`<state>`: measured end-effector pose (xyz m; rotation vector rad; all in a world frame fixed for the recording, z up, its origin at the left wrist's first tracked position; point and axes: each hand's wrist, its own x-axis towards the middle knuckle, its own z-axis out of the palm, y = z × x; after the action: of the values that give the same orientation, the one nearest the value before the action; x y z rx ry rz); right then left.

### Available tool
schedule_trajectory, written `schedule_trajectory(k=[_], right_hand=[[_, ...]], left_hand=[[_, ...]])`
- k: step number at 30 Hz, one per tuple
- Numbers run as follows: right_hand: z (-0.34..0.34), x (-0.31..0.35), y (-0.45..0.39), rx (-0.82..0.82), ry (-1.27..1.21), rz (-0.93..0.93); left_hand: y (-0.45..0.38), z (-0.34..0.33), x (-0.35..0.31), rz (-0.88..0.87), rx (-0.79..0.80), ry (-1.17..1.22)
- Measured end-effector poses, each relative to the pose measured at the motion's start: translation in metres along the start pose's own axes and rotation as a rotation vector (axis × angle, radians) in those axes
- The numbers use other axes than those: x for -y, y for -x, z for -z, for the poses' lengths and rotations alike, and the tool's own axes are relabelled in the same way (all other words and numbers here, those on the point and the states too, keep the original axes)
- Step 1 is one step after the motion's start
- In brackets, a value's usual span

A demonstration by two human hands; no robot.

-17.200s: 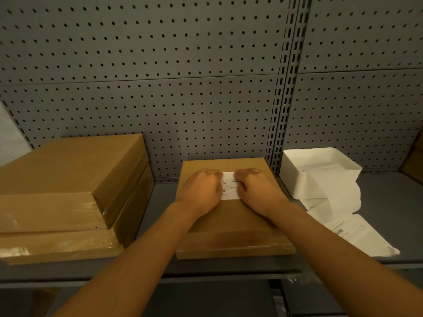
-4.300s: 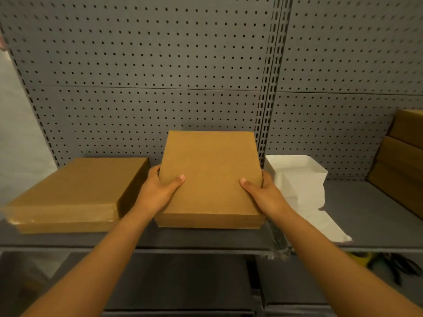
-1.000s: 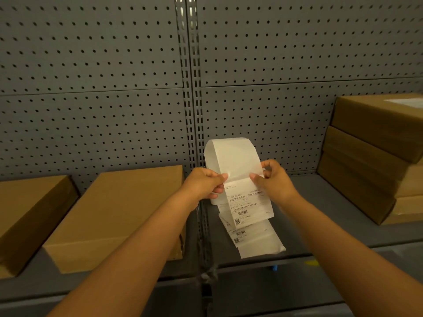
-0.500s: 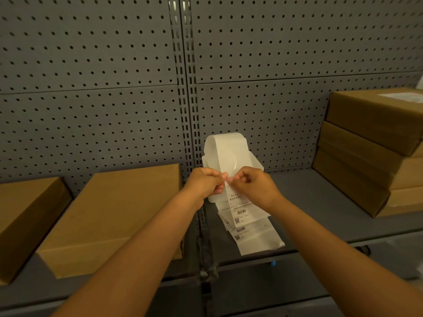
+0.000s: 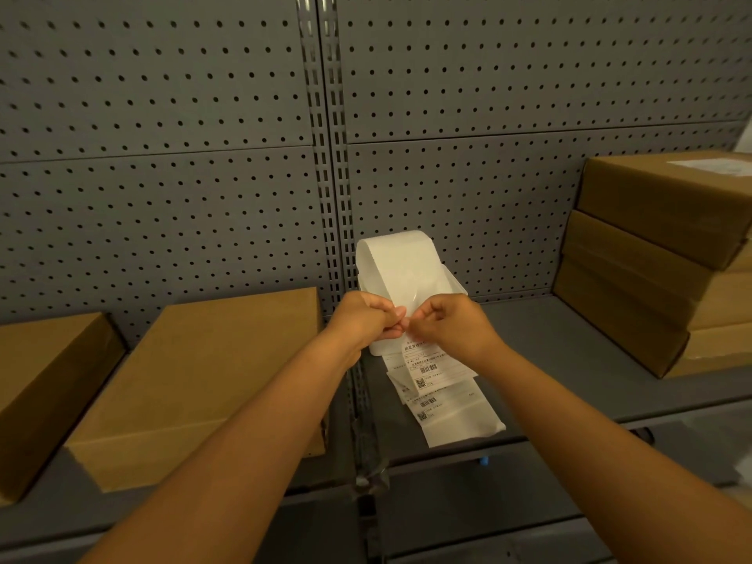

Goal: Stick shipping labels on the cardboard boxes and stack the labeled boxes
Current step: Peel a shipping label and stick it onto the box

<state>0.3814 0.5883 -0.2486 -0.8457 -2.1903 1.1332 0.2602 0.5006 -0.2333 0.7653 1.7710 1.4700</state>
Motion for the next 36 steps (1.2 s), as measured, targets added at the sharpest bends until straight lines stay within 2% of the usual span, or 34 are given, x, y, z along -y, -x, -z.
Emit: schedule_trajectory(k=[4,18,25,36], right_hand=[[-0.001,-0.001,0.002,-0.021,-0.010,-0.018],[0.000,0.003,0.001,0.006,-0.208,-0.104],[-0.003,0.004,0.000,-0.038,-0.181,-0.150],[0.015,-0.010,-0.001,-0.065,-0.239,-0.258]], left_hand=[[0.002,0.001,0.000,-0.009,-0.005,0.045],[0.001,-0.004,-0.002,-0.106,-0.087,-0.112],[-0.001,-0.006,-0.002,-0.140,-0.109,-0.166],[-0.011,0.016,-0.008,-0.088,-0.163,-0.170]])
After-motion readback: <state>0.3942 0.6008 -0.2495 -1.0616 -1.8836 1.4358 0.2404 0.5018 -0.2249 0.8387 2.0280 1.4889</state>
